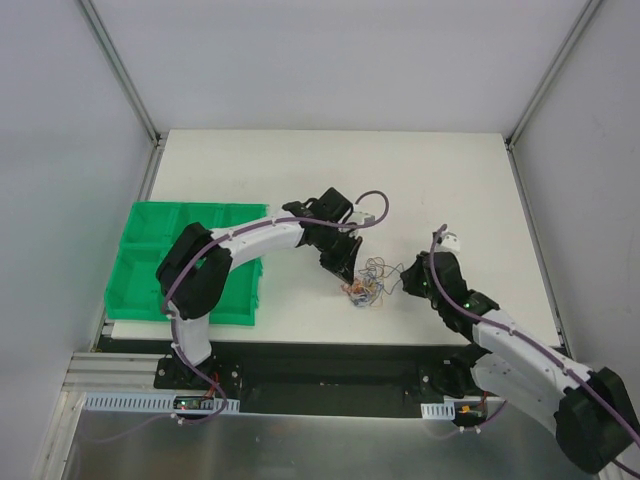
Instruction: Untangle the cables
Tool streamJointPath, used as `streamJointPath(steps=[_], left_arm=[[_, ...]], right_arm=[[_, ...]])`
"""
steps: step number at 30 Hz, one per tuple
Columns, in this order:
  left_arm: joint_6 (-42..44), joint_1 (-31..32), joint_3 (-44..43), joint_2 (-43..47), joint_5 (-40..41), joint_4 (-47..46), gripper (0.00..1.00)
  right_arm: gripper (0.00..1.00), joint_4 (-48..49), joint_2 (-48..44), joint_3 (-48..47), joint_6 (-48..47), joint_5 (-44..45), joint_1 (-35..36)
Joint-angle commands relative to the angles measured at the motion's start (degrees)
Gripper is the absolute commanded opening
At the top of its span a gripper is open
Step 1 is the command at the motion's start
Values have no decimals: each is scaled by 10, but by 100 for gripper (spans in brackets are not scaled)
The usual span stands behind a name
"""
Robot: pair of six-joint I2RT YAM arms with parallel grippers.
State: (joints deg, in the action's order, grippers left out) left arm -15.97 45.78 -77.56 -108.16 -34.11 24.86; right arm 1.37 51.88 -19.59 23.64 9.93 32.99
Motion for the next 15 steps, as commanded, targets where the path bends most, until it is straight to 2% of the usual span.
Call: streamJointPath(steps=[1,4,7,8,9,11,13,15], left_arm=[[51,2,-11,101,70,19,0],[61,2,-4,131,110,18,0],[64,2,-3,139,105,16,0],[64,1,-2,138,87,13,9],[64,2,-1,140,69,6,23],[62,1,5,150,49,-9,39],[66,2,17,172,44,-27,48],[73,1,40,209,54,-52,53]], right_arm=[[1,-151,-63,-29,-20,147,0],[1,-190,-74,-52,-37,147,0],[1,-134,-110,-57,-91,41,1],[1,-124,-120,-64,-102,9,0],[1,-121,-129,-71,-98,-12,1],[1,-117,-147,-90,-95,-36,1],[0,-101,-158,-110,-101,-93,1],[1,-88,-164,-140,-108,-168,1]])
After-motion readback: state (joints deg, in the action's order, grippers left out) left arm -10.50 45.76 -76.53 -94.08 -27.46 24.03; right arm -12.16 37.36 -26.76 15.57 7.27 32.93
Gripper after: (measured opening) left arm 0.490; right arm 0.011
